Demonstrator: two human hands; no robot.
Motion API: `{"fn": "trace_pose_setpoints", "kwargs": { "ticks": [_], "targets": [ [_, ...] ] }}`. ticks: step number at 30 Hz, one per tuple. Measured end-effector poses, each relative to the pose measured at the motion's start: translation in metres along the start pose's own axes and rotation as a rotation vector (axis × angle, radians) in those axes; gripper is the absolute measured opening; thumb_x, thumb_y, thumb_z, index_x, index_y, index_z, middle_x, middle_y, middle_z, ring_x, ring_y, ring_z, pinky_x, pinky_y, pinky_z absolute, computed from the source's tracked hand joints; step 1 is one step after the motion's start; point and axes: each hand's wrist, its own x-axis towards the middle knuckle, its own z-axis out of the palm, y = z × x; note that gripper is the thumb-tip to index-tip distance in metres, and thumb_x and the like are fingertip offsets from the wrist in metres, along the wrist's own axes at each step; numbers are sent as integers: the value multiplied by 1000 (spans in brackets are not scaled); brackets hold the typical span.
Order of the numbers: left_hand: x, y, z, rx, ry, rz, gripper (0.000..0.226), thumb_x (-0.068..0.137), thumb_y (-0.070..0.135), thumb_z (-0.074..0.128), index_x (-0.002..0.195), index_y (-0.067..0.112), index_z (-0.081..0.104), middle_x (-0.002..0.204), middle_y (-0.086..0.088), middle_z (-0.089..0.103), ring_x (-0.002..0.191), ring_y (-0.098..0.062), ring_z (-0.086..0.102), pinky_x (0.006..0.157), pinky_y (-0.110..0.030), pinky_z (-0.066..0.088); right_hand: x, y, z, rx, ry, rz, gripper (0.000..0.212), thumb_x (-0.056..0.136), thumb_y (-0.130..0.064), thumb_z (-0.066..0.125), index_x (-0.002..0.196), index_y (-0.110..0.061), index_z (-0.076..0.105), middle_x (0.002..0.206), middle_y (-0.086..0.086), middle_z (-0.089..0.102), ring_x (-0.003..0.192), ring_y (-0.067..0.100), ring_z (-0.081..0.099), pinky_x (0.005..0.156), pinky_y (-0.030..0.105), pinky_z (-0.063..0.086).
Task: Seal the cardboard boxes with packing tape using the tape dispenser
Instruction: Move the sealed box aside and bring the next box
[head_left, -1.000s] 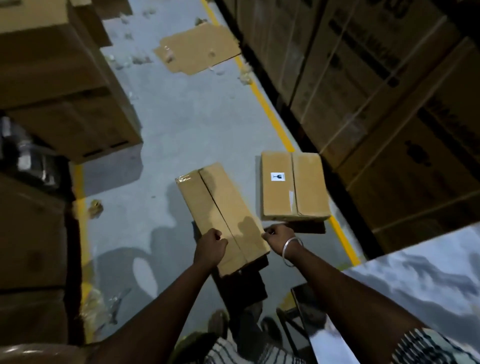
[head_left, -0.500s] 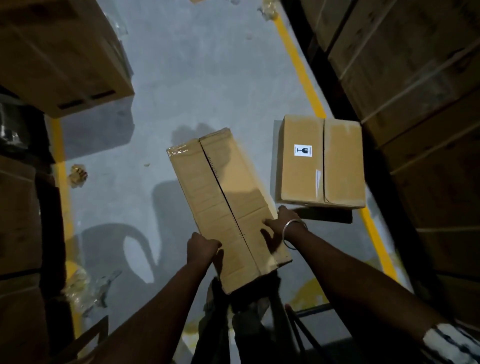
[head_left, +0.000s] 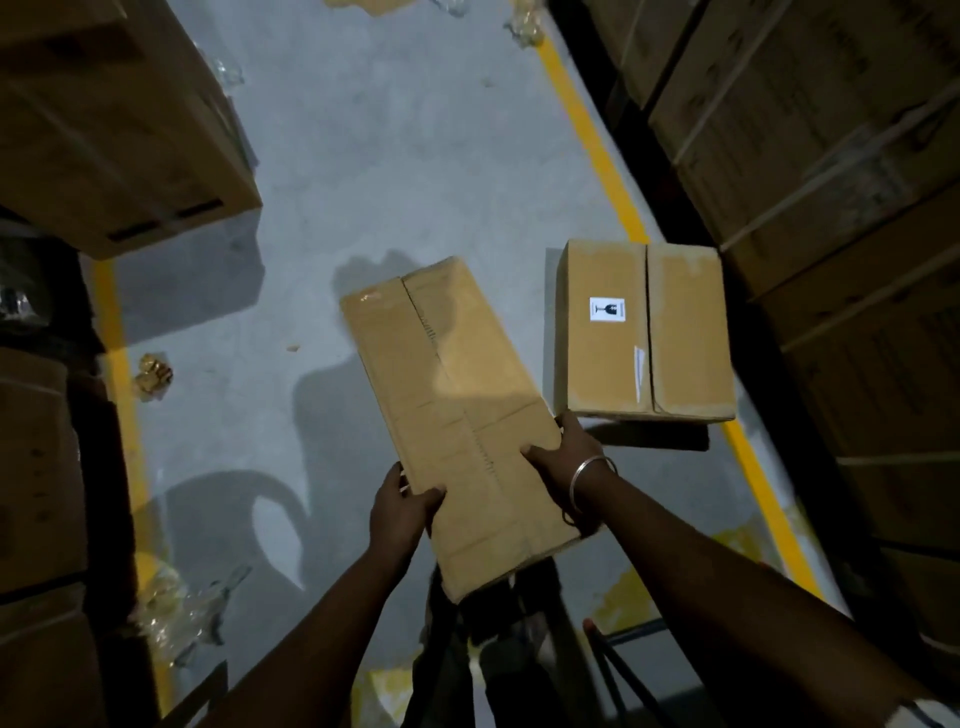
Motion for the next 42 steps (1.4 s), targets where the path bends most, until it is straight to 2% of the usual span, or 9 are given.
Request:
{"fn": "trace_pose_setpoints", "kwargs": {
  "ticks": [6, 10, 14, 22, 26, 29, 32, 36, 42],
  "targets": [
    [-52, 101, -24, -113, -106, 141, 41, 90, 23, 72, 129, 22, 61, 114, 1, 70, 102, -21, 69, 89, -43, 57, -72, -66, -77, -34, 56, 10, 52, 87, -54, 70, 113, -11, 57, 107, 13, 67, 95, 33, 64, 82, 41, 56],
    [-103, 180, -28, -134, -237, 225, 31, 84, 19, 75, 115, 20, 71, 106, 0, 75, 95, -20, 71, 70, -27, 53, -145, -103, -134, -38, 154, 49, 58, 95, -51, 62, 127, -3, 56, 123, 17, 63, 106, 34, 60, 80, 33, 47],
    [-159, 249, -20, -112, -412, 341, 33, 84, 10, 72, 117, 12, 71, 105, -8, 76, 93, -26, 72, 74, -33, 53, -219, -116, -190, 24, 323, 80, 62, 96, -52, 59, 134, -3, 53, 124, 15, 59, 108, 35, 57, 81, 33, 45],
    [-280, 321, 45, -32, -764, 510, 37, 69, 17, 76, 106, 23, 73, 107, -10, 75, 98, -35, 71, 94, -56, 53, -363, -70, -273, 266, 689, 97, 51, 96, -49, 63, 120, -4, 63, 116, 16, 67, 102, 37, 62, 87, 40, 52],
    [-343, 307, 101, 72, -910, 586, 35, 82, 10, 74, 114, 21, 67, 109, -10, 74, 94, -33, 70, 78, -45, 57, -431, -8, -287, 365, 855, 178, 53, 97, -51, 59, 125, -5, 57, 117, 14, 64, 102, 35, 60, 80, 37, 47],
    [-385, 280, 146, 138, -1006, 620, 32, 89, -1, 65, 109, 25, 64, 102, -5, 73, 79, -21, 72, 63, -31, 55, -477, 47, -287, 415, 945, 252, 47, 98, -50, 58, 117, -7, 56, 98, 8, 63, 81, 27, 60, 68, 35, 47],
    [-427, 237, 183, 197, -1076, 611, 37, 87, 0, 67, 115, 24, 62, 100, 0, 74, 83, -20, 72, 66, -31, 55, -521, 107, -282, 478, 1010, 330, 43, 98, -48, 59, 115, -10, 54, 93, 6, 61, 73, 24, 59, 58, 32, 45],
    [-481, 171, 224, 250, -1154, 580, 51, 88, 1, 67, 131, 24, 56, 111, -4, 71, 95, -28, 69, 74, -35, 53, -576, 183, -270, 506, 1054, 418, 43, 98, -46, 60, 116, -7, 54, 114, 14, 63, 100, 36, 60, 77, 38, 48],
    [-551, 76, 263, 342, -1218, 568, 42, 89, -2, 64, 119, 26, 65, 113, -7, 74, 97, -31, 71, 78, -40, 55, -639, 285, -238, 564, 1091, 517, 49, 98, -46, 58, 124, -6, 51, 122, 18, 64, 110, 40, 60, 85, 40, 48]
  ]
}}
